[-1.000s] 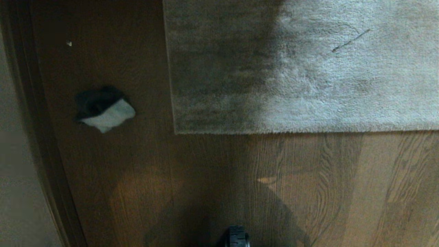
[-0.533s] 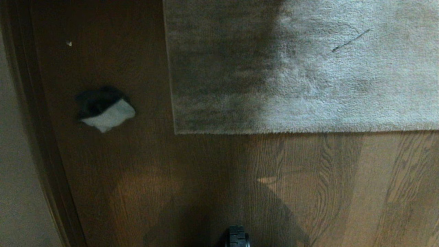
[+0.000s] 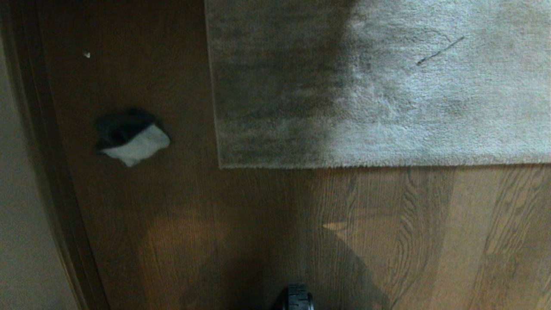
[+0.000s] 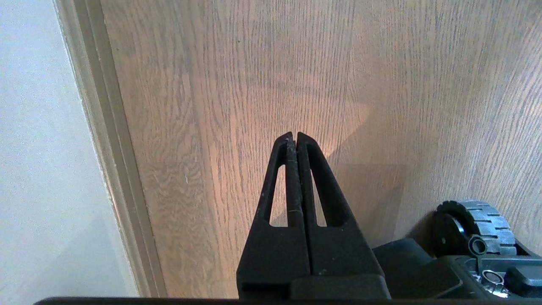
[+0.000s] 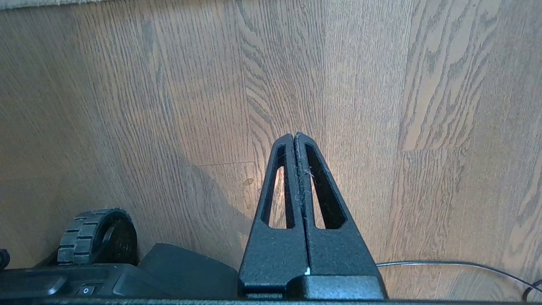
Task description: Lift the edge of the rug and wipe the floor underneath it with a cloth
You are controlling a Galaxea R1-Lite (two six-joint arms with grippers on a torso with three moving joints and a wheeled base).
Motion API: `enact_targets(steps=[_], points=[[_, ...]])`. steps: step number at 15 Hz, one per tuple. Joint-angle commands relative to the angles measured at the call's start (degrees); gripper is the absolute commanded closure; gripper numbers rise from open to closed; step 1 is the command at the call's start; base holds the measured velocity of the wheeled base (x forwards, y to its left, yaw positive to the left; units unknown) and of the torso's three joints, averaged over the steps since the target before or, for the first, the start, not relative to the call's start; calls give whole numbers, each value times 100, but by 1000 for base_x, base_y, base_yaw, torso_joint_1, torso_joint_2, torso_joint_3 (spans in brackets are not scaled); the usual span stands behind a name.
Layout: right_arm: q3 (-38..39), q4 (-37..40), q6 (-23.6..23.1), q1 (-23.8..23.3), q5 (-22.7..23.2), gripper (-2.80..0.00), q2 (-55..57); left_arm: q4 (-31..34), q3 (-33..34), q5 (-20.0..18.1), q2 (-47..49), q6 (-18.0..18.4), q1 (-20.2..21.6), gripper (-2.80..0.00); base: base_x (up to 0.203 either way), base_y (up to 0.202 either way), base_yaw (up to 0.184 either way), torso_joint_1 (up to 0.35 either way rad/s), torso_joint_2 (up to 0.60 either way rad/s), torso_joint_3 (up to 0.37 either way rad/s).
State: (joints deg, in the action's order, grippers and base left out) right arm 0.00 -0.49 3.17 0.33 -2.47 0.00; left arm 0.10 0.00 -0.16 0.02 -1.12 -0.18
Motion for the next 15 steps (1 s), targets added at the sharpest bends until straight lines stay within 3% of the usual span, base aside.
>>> enact_targets(steps=[1, 15], points=[[0, 3, -1, 2, 1, 0, 9, -1, 0, -2, -2, -2, 1, 0, 0, 0, 0, 0, 0, 0], [0, 5, -1, 2, 1, 0, 9, -1, 0, -2, -2, -2, 1, 0, 0, 0, 0, 0, 0, 0]])
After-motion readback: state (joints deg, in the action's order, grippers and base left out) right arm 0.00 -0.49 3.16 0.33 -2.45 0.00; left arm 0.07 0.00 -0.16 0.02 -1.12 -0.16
